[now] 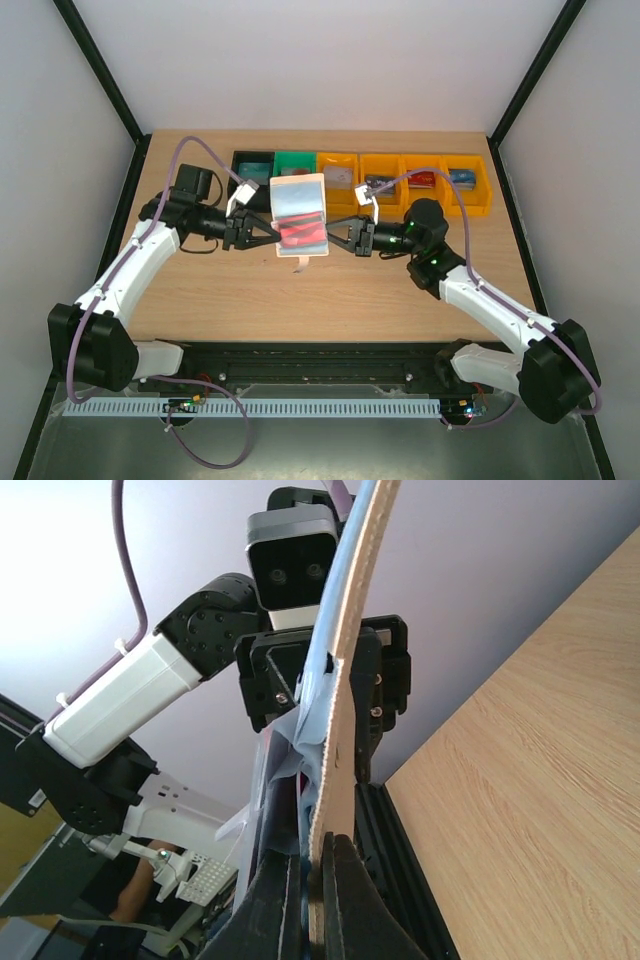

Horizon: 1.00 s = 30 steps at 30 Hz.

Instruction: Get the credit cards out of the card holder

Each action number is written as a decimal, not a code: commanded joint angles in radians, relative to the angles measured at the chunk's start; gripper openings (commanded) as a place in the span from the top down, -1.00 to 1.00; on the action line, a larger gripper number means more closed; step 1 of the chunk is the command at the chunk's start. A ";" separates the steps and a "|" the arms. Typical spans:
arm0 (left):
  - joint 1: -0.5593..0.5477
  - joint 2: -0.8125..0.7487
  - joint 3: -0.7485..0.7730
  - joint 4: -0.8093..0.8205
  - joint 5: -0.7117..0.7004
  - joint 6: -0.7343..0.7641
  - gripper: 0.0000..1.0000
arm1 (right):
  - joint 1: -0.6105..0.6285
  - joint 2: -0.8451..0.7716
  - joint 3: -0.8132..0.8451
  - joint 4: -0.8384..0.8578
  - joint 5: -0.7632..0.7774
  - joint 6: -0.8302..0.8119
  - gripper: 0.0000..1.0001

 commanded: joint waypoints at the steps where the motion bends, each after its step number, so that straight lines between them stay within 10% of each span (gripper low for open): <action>1: -0.010 -0.008 0.033 -0.048 0.065 0.076 0.69 | 0.018 0.028 0.005 0.061 -0.025 -0.010 0.97; 18: -0.009 -0.008 0.042 -0.111 0.050 0.144 0.95 | 0.027 0.063 0.036 -0.111 -0.009 -0.139 0.77; 24: 0.015 -0.020 -0.024 0.104 -0.053 -0.108 0.96 | -0.014 0.000 0.137 -0.533 0.216 -0.425 0.15; 30: 0.027 -0.023 -0.048 0.156 -0.134 -0.177 0.95 | -0.039 -0.143 0.149 -0.721 0.640 -0.566 0.01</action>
